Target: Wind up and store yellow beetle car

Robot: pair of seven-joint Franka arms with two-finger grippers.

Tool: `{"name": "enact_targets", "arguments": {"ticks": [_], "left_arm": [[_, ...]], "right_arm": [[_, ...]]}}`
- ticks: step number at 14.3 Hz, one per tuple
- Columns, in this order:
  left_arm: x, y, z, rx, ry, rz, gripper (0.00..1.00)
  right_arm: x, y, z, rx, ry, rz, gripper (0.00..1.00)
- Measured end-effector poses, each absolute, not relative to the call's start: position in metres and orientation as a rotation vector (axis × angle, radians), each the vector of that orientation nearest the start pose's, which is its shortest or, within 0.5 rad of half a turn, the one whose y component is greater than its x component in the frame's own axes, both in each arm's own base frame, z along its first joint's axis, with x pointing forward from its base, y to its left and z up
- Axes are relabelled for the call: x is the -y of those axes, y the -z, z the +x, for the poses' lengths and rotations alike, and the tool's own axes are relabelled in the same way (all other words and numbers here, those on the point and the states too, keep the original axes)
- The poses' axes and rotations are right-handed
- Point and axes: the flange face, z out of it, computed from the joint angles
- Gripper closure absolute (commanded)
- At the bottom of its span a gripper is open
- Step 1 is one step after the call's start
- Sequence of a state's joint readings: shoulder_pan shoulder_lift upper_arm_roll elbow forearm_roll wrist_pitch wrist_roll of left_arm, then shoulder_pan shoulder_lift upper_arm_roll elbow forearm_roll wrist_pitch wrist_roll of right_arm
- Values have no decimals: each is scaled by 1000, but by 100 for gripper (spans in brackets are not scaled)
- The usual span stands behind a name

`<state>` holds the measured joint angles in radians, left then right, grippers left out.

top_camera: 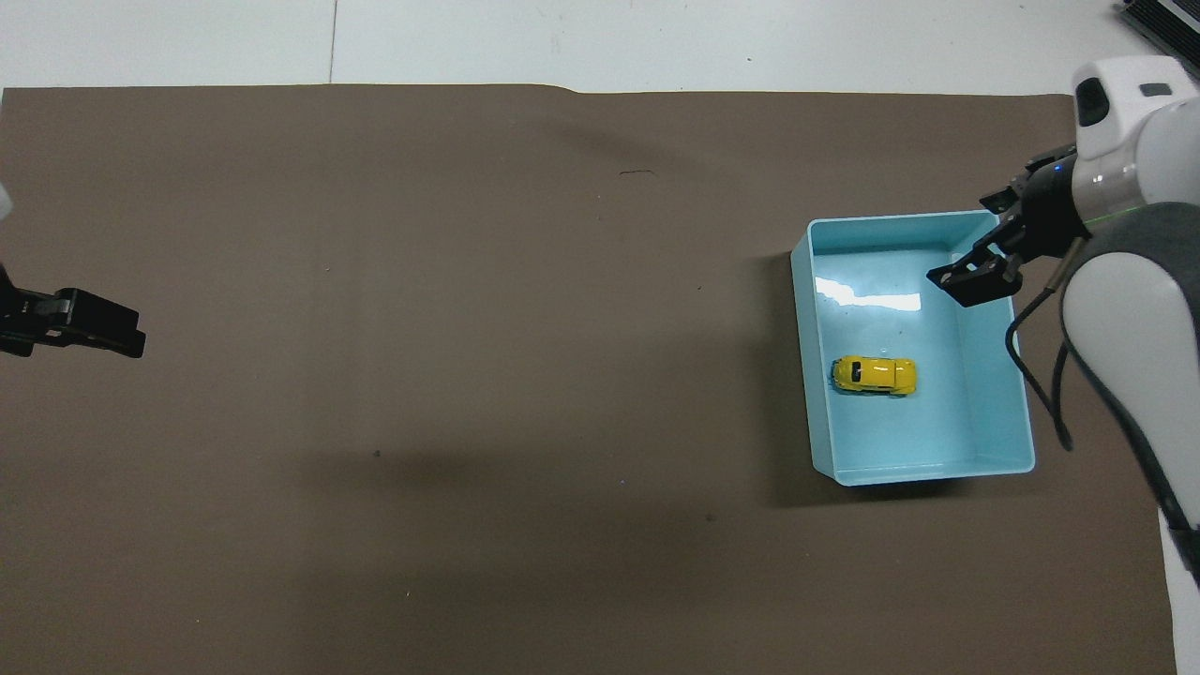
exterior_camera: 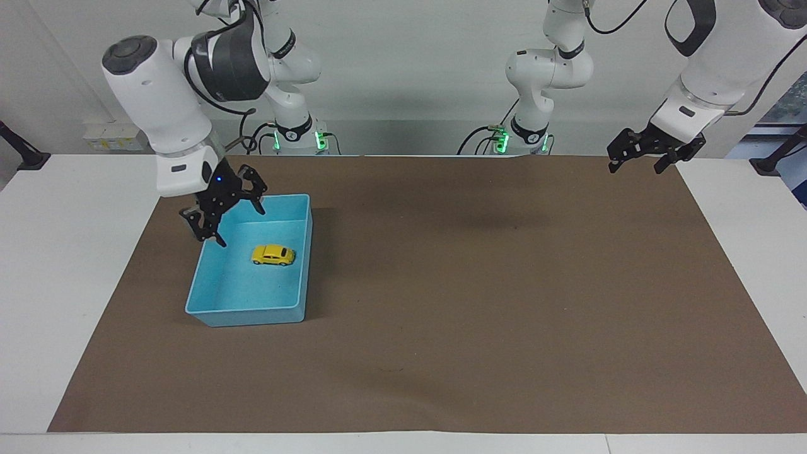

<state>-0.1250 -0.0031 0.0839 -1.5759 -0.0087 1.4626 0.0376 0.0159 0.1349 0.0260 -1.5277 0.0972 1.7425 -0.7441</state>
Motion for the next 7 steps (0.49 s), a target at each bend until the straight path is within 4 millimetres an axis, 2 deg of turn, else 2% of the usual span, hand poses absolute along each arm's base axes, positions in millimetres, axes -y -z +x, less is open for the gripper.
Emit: {"name": "enact_targets", "arguments": {"ticks": [2, 3, 7], "left_arm": [[23, -615, 541, -125, -173, -3143, 0], [23, -615, 541, -125, -173, -3143, 0], [23, -615, 541, -125, -173, -3143, 0]], "right_arm": [[-34, -617, 596, 918, 111, -2917, 0], [-34, -628, 592, 832, 91, -2940, 0], [-30, -655, 574, 462, 10, -3014, 0]]}}
